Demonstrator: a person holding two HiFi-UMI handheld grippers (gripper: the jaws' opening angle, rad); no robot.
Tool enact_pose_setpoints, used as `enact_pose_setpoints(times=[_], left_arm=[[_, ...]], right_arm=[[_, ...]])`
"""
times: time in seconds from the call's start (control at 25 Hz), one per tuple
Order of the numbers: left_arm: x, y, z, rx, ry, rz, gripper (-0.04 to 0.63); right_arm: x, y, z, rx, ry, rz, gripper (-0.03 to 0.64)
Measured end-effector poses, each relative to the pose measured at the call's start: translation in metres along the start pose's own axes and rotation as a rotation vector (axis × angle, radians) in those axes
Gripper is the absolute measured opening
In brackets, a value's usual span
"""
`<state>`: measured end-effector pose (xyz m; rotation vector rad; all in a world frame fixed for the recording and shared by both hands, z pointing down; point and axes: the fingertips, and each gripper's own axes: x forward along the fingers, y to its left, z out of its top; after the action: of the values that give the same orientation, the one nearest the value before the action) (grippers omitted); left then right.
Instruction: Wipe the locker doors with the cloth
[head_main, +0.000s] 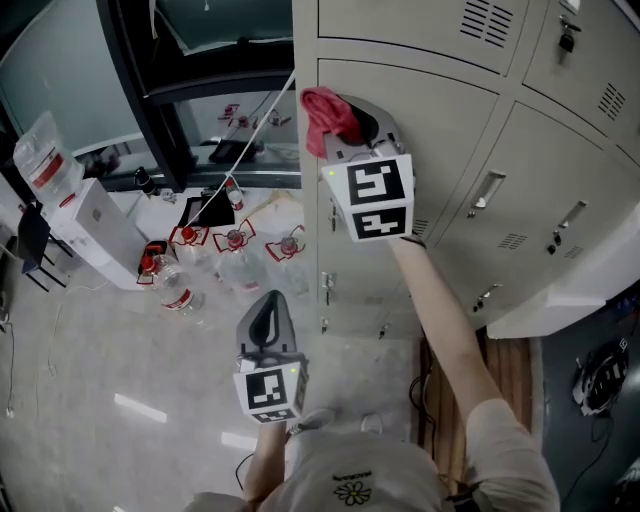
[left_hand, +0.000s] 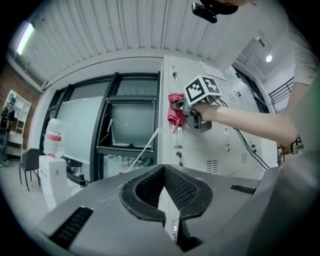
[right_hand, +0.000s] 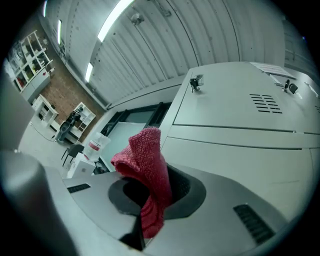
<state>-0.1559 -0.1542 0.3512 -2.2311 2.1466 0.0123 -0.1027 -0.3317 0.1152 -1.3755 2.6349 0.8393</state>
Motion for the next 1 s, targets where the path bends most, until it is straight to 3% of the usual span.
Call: enact_pose_setpoints(times=[0.2,0.44,1.0], left_arm=[[0.001,0.006,-0.001,-0.003,0.0,0.013,0.017],[0.009,-0.008,-0.004,0.001,0.006,-0.022,0.017],[0.034,-0.058,-0.004,0.035,0.006,-0.119,0.017]], right_arm=[[0.002,0.002,-0.001,-0.047,-0.001,-0.009,0.031],[-0.004,-0.008,-0.006,-0.072,0.013,-0.026,0.031],[-0.077,-0.115,-0.034,-0.105,0.064,-0.192,0.031]])
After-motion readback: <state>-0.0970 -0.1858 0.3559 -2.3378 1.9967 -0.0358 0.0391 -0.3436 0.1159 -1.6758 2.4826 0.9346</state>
